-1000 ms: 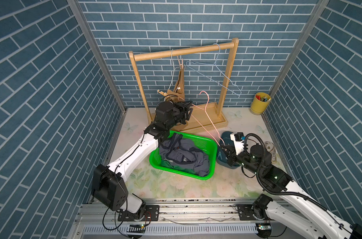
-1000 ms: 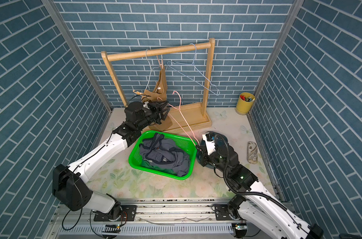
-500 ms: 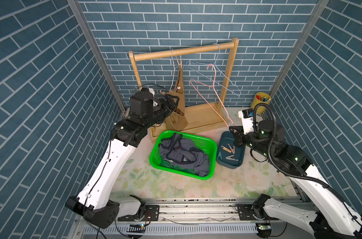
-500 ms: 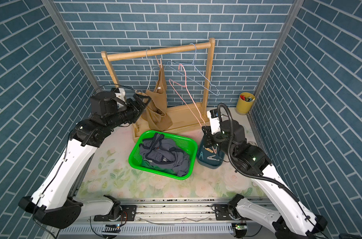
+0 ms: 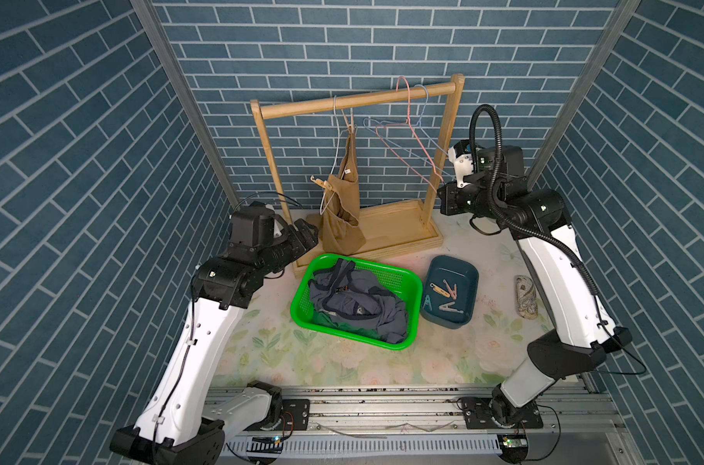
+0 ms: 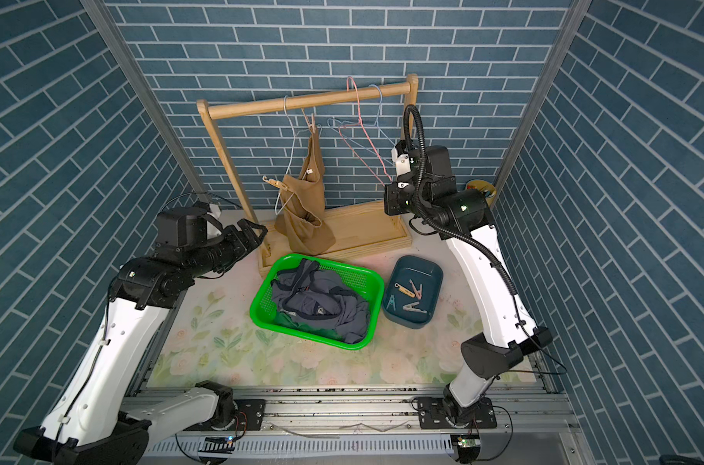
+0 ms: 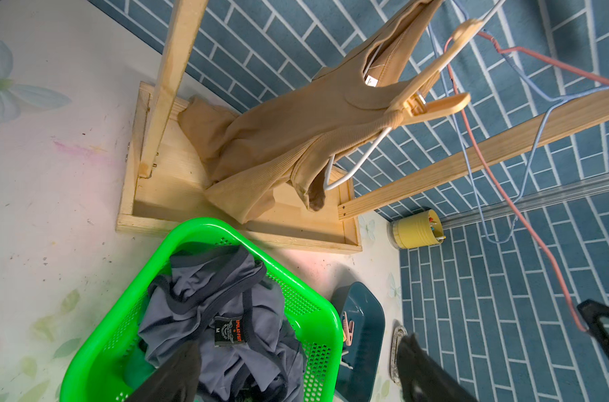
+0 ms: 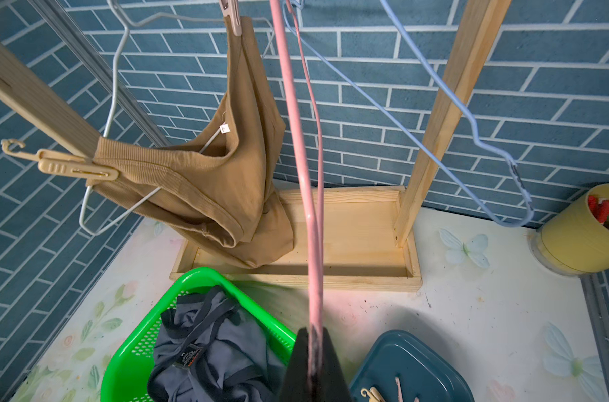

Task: Remove the clothespins securing tank tops to the hanger
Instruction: Place the hanger on the clothesline.

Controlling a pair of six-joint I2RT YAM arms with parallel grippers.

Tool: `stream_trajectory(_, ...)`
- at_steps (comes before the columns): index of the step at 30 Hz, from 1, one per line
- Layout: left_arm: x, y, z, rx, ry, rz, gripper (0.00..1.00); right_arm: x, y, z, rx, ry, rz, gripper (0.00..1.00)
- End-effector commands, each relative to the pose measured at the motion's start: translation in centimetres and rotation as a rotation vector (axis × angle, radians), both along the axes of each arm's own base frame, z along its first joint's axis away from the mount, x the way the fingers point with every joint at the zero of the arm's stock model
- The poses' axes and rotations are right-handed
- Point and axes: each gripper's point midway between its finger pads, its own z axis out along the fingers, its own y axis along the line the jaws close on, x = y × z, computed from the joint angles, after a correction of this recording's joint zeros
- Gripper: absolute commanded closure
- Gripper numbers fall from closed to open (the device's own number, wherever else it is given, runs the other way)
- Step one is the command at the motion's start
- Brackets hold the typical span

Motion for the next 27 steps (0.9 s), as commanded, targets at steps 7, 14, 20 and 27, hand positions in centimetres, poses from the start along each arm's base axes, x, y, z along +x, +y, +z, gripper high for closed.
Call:
stream_trajectory(7,-0.2,-0.4,-1.5,0.001,0.03,-0.035,0.11,1.1,1.7,-1.4,0.027,0.112,0.041,1.0)
stream_trajectory(14,-0.7,0.3,-0.3,0.0,-0.007,-0.025,0.13,0.8,2.4,-5.0,0.004,0.231,0.077,1.0)
stream_trajectory(20,-0.6,0.5,-0.2,0.012,-0.004,-0.028,0.14,0.6,1.7,-6.6,-0.027,0.268,0.054,1.0)
stream_trajectory(27,-0.4,0.2,-0.8,0.002,0.01,-0.035,0.14,0.1,1.2,-6.8,-0.031,0.265,0.041,1.0)
